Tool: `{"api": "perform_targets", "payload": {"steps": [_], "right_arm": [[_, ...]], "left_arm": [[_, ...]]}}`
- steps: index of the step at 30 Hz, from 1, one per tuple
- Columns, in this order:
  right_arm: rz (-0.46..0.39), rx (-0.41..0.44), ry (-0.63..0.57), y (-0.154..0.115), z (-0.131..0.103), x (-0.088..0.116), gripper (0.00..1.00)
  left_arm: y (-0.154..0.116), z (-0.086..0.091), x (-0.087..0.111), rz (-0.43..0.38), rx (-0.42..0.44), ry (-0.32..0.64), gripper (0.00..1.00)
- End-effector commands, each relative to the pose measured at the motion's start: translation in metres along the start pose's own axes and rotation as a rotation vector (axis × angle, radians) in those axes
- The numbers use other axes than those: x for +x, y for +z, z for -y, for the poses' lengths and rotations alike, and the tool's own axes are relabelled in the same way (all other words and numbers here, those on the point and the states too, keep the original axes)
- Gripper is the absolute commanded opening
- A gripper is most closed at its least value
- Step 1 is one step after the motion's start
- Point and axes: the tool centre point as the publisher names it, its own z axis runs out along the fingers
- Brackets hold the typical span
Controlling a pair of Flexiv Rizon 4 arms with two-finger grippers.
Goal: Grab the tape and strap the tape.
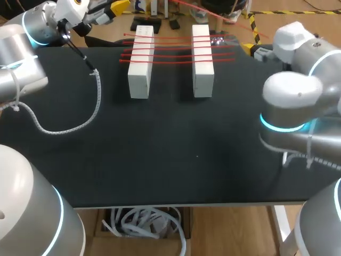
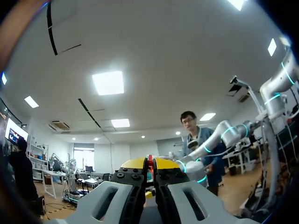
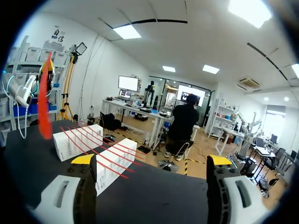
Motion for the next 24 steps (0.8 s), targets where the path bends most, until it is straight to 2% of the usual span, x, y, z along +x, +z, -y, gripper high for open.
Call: {"api": "perform_targets", "payload": {"steps": [1,8,17,24], "right_arm": [[0.074,-0.101,-0.005,-0.013,0.001,0.016,1.00],[0.047,-0.101,0.033,-0.029,0.002,0.045,1.00],[0.109,-0.143,0.140,-0.049,0.000,0.074,1.00],[0.157,-0.182,0.422,-0.058,0.000,0.082,1.00]], "left_arm": [[-0.001,-0.001,-0.001,-0.003,0.001,-0.001,0.00],[-0.001,-0.001,-0.001,-0.003,0.001,-0.001,0.00],[-0.001,-0.001,-0.001,-0.003,0.001,-0.001,0.00],[-0.001,-0.001,-0.001,-0.003,0.001,-0.001,0.00]]}}
